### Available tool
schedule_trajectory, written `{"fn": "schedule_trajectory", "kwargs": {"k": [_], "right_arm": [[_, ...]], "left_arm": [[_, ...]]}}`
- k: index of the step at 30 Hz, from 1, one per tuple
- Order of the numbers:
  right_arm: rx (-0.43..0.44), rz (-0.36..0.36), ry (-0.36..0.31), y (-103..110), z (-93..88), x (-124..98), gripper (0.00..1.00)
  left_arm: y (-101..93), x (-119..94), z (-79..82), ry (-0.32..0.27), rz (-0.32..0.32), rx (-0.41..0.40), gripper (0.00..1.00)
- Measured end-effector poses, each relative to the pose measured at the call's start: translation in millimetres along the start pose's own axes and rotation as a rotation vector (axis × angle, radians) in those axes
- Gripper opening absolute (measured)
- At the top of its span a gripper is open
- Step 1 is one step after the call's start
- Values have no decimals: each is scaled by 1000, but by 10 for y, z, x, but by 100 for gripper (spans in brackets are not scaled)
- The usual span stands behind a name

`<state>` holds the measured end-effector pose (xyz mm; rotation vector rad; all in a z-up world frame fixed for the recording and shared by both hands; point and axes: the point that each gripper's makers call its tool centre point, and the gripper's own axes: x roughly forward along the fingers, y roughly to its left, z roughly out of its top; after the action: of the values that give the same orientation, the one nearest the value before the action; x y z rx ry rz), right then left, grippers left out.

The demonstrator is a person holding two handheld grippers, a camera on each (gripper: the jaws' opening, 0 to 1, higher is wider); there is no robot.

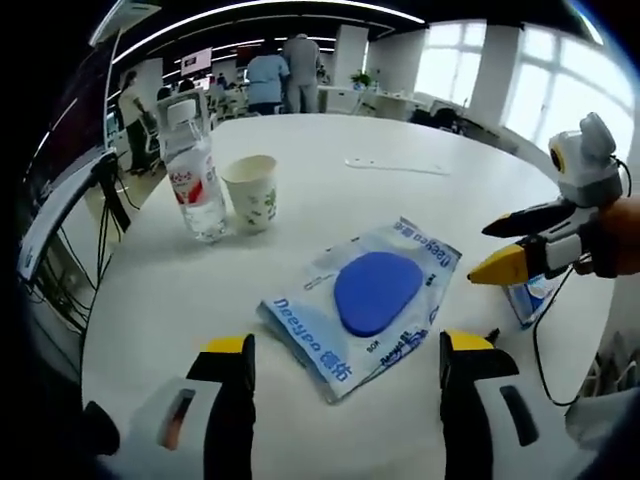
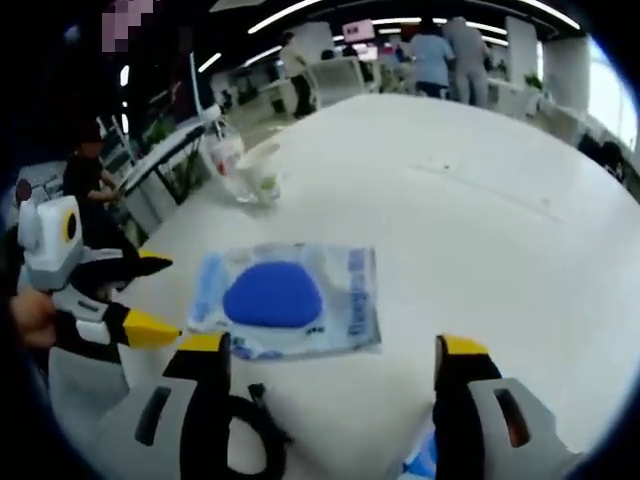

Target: Arrange the tabletop items into an orderly group along one side of the table until the central work area is clear of visible clutter.

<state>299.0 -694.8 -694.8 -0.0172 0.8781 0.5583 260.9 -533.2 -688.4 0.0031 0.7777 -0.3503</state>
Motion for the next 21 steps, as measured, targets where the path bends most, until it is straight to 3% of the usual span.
{"fn": "schedule_trajectory", "kwargs": {"k": [8, 21], "right_arm": [[42, 27, 23, -12, 15, 128, 90], [33, 25, 24, -89, 141, 250, 92]], "left_arm": [[25, 92, 5, 15, 8, -3, 83], [-24, 250, -53, 61, -22, -27, 96]]}}
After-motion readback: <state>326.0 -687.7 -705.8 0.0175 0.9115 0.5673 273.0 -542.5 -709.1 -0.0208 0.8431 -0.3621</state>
